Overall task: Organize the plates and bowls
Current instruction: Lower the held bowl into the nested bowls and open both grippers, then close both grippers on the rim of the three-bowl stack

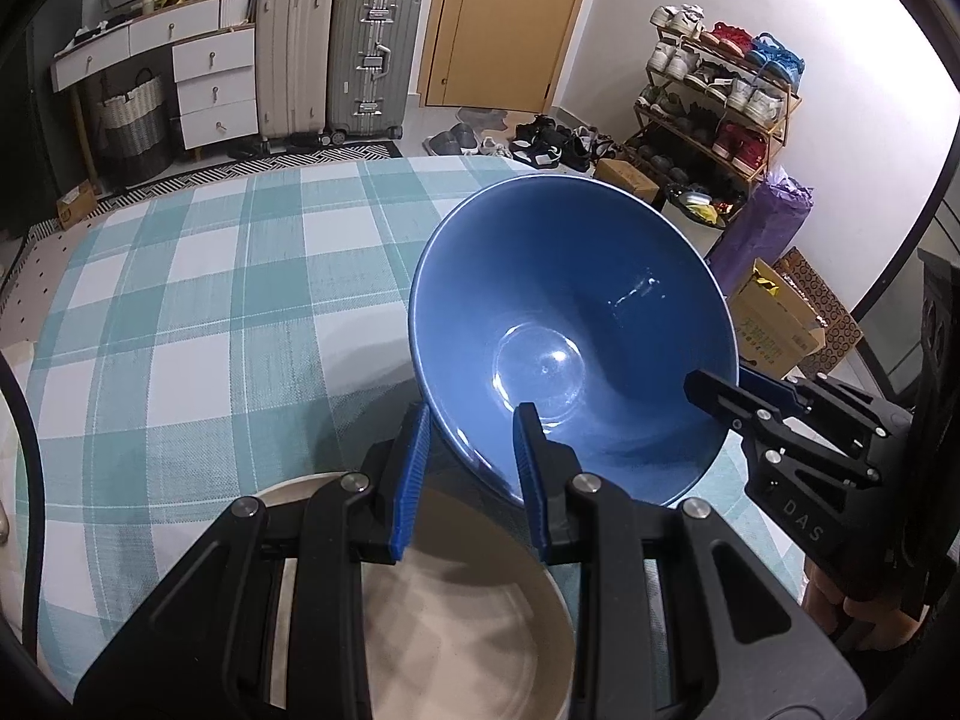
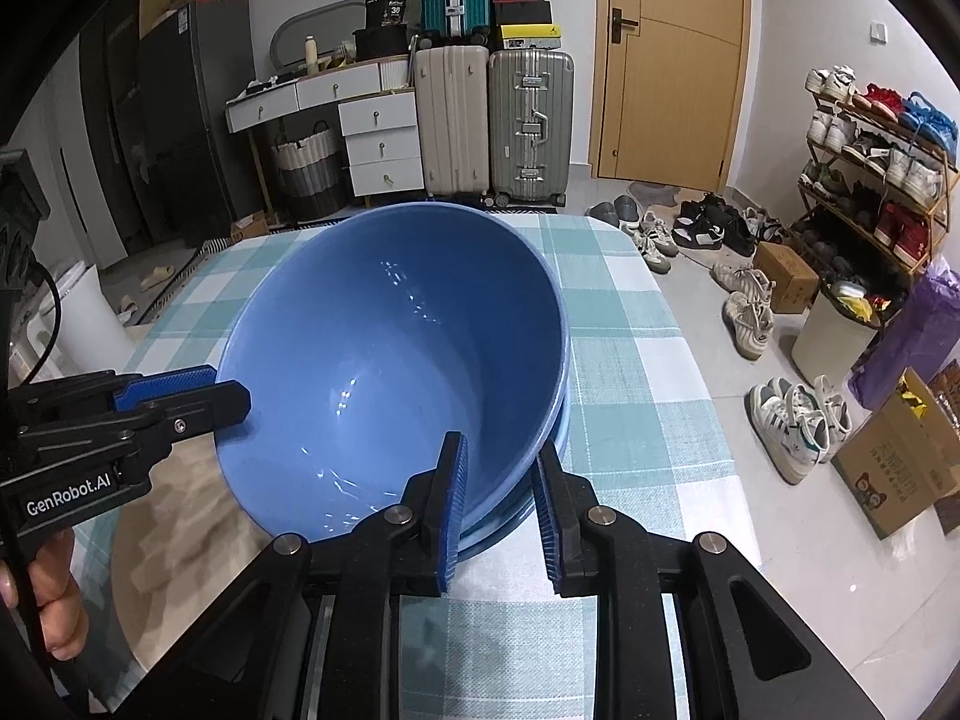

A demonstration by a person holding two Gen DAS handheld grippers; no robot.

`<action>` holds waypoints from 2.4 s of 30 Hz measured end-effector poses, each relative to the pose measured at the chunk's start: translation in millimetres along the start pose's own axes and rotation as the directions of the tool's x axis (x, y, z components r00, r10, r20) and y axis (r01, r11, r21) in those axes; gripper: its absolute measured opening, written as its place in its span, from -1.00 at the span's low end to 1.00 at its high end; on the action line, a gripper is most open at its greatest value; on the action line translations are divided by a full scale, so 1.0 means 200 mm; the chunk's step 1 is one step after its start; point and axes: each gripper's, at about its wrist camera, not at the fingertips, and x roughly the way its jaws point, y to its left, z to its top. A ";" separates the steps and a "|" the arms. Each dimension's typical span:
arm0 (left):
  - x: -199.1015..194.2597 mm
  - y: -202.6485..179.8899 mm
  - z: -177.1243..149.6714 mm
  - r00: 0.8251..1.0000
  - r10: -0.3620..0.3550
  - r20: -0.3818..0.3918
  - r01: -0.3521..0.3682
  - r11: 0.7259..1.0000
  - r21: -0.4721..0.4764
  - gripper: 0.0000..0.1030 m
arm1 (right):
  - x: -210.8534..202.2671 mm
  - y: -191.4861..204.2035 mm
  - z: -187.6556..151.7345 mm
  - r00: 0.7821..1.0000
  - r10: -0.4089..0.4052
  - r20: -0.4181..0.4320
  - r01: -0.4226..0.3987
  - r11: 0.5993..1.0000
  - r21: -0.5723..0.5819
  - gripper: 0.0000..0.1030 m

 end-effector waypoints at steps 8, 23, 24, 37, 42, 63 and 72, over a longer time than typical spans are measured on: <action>0.04 0.00 0.01 1.000 -0.005 0.003 0.005 1.000 0.011 -0.51 | 0.00 0.00 -0.01 1.000 -0.012 0.002 0.012 1.000 -0.010 -0.53; 0.07 0.06 0.03 1.000 0.013 0.001 -0.013 1.000 -0.001 -0.50 | -0.02 -0.01 -0.03 0.999 -0.042 0.001 0.042 0.999 -0.027 -0.35; 0.08 0.08 0.03 1.000 0.014 -0.002 -0.014 1.000 -0.005 -0.50 | -0.01 -0.02 -0.03 0.999 -0.048 -0.001 0.048 0.998 -0.028 -0.32; 0.13 0.24 0.09 1.000 -0.007 -0.026 0.004 0.994 -0.109 0.55 | 0.01 -0.20 -0.04 1.000 0.021 -0.003 -0.020 0.991 0.132 0.64; 0.20 0.27 0.10 0.998 -0.027 -0.050 0.020 0.990 -0.142 0.89 | 0.07 -0.29 -0.02 0.997 0.077 -0.016 -0.071 0.968 0.239 0.67; 0.47 0.28 0.08 0.987 -0.127 -0.102 0.100 0.966 -0.239 0.29 | 0.21 -0.27 -0.07 0.965 0.262 0.013 -0.254 0.922 0.292 0.08; 0.47 0.22 0.10 0.987 -0.125 -0.096 0.107 0.978 -0.177 -0.50 | 0.19 -0.23 -0.06 0.964 0.267 0.013 -0.260 0.926 0.273 -0.22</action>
